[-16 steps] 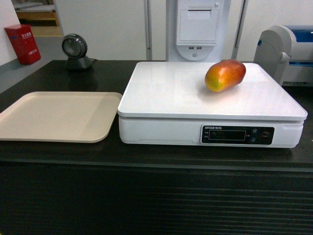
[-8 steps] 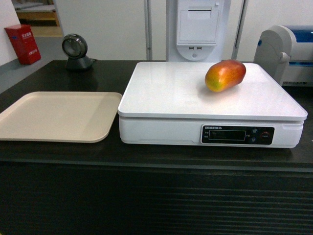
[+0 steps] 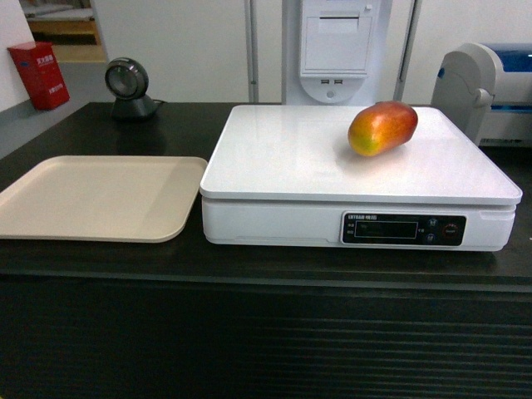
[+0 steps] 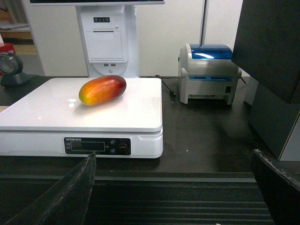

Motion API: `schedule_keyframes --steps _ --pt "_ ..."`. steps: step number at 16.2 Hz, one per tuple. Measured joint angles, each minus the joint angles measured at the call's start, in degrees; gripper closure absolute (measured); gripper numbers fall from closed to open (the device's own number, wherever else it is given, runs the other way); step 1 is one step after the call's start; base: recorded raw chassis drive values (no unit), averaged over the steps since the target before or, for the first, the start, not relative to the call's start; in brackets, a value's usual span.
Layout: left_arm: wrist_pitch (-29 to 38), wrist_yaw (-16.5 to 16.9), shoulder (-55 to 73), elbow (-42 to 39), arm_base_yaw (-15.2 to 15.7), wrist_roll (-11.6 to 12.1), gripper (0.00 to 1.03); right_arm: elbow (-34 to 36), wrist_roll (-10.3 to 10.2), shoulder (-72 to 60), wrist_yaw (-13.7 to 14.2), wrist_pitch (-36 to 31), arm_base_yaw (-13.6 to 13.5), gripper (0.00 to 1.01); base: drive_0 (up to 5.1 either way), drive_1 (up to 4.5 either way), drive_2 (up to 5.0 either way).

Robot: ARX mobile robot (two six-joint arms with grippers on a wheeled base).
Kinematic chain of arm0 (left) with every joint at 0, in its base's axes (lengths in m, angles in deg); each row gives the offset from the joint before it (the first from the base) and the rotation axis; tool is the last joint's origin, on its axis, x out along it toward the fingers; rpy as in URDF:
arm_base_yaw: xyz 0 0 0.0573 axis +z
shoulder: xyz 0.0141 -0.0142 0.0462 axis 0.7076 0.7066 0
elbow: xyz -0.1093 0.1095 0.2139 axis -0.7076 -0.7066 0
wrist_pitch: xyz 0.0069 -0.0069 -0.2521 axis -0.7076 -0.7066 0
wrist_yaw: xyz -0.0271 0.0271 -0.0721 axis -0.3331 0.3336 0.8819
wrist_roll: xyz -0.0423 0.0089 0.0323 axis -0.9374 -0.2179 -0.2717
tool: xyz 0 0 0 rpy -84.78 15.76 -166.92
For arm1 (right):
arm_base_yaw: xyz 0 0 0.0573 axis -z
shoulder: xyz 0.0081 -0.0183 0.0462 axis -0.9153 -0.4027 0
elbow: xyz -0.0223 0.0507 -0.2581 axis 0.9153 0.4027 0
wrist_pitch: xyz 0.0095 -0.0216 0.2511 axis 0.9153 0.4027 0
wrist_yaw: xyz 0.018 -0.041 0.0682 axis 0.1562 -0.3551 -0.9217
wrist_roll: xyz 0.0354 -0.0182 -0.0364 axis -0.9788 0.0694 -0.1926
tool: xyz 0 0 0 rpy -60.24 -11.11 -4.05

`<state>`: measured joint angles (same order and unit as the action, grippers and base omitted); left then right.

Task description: Place dark red mango on scale at checkout

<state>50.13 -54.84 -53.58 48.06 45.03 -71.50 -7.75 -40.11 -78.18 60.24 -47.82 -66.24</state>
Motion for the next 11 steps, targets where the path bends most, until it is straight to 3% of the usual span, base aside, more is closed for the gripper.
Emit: schedule_keyframes --steps 1,11 --pt "0.00 0.00 0.00 0.00 0.00 0.04 0.03 0.00 0.00 0.00 0.00 0.00 0.00 0.03 0.0 0.00 0.0" --pt "0.00 0.00 0.00 0.00 0.00 0.00 0.05 0.00 0.00 0.00 0.00 0.00 0.00 0.03 0.0 0.00 0.0"
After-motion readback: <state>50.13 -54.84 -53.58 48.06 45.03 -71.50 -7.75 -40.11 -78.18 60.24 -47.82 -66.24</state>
